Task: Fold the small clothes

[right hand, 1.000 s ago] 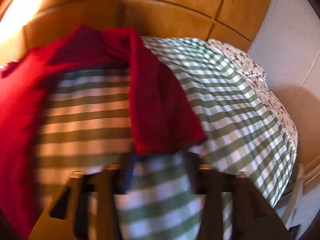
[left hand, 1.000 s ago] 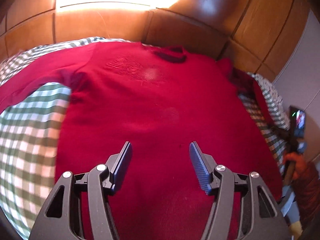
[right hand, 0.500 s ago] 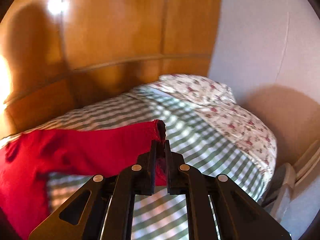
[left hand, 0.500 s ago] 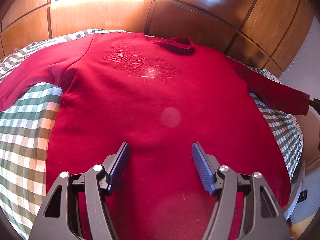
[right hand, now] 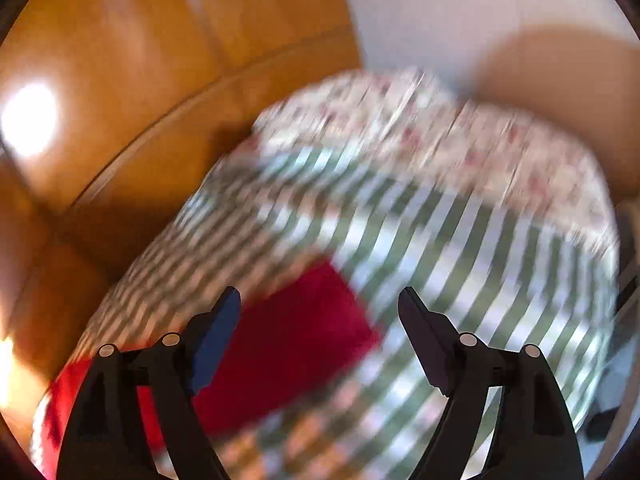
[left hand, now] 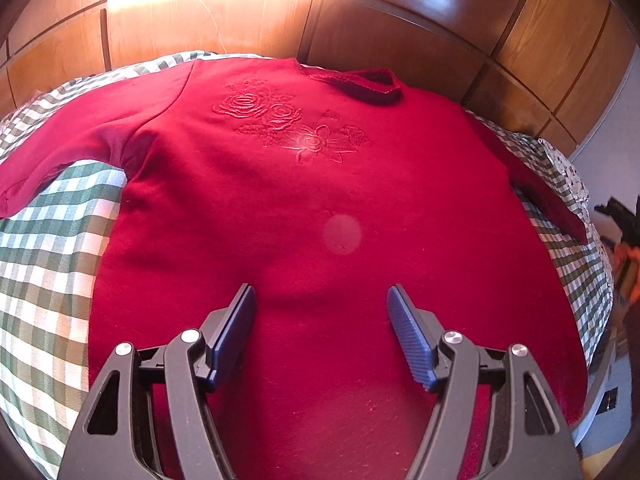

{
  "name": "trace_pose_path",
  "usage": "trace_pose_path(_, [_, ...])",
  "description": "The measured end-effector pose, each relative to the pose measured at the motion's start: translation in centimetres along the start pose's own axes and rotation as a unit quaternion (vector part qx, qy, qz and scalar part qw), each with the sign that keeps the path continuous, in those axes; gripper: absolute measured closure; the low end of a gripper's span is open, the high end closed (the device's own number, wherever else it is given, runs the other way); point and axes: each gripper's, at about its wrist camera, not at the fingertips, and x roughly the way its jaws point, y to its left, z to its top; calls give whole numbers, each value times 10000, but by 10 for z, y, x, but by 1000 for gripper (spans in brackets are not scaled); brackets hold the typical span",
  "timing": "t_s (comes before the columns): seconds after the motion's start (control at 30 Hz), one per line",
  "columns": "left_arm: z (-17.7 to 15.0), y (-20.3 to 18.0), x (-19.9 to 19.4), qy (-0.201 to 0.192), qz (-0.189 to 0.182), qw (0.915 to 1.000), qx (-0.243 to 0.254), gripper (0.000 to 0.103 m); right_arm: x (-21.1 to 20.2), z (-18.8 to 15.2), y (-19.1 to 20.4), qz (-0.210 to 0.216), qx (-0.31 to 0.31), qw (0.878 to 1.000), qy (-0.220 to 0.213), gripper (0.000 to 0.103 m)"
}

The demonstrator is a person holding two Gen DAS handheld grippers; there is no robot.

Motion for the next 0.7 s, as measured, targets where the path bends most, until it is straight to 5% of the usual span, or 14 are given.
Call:
trace_pose_path(0.13, [-1, -3, 2, 44, 33, 10000, 76, 32, 17, -56, -1, 617, 162, 9954, 712, 33])
trace_pose_path(0.27, [-3, -2, 1, 51, 30, 10000, 55, 31, 34, -57, 2, 675, 554, 9950, 475, 37])
trace_pose_path(0.4, [-4, -3, -1, 32, 36, 10000, 2, 31, 48, -41, 24, 588, 374, 9946, 764, 97])
trace_pose_path(0.5, [-5, -2, -1, 55, 7, 10000, 57, 31, 36, -23, 40, -113, -313, 9993, 189, 98])
trace_pose_path(0.6, [-8, -1, -2, 48, 14, 9999, 144, 31, 63, -13, 34, -557, -279, 9968, 504, 98])
trace_pose_path(0.67, [-9, 3, -8, 23, -46, 10000, 44, 31, 72, -19, 39, -373, -375, 9962, 687, 98])
trace_pose_path(0.7, [-10, 5, -12, 17, -74, 10000, -26, 31, 69, -22, 39, -338, -362, 9965, 672, 88])
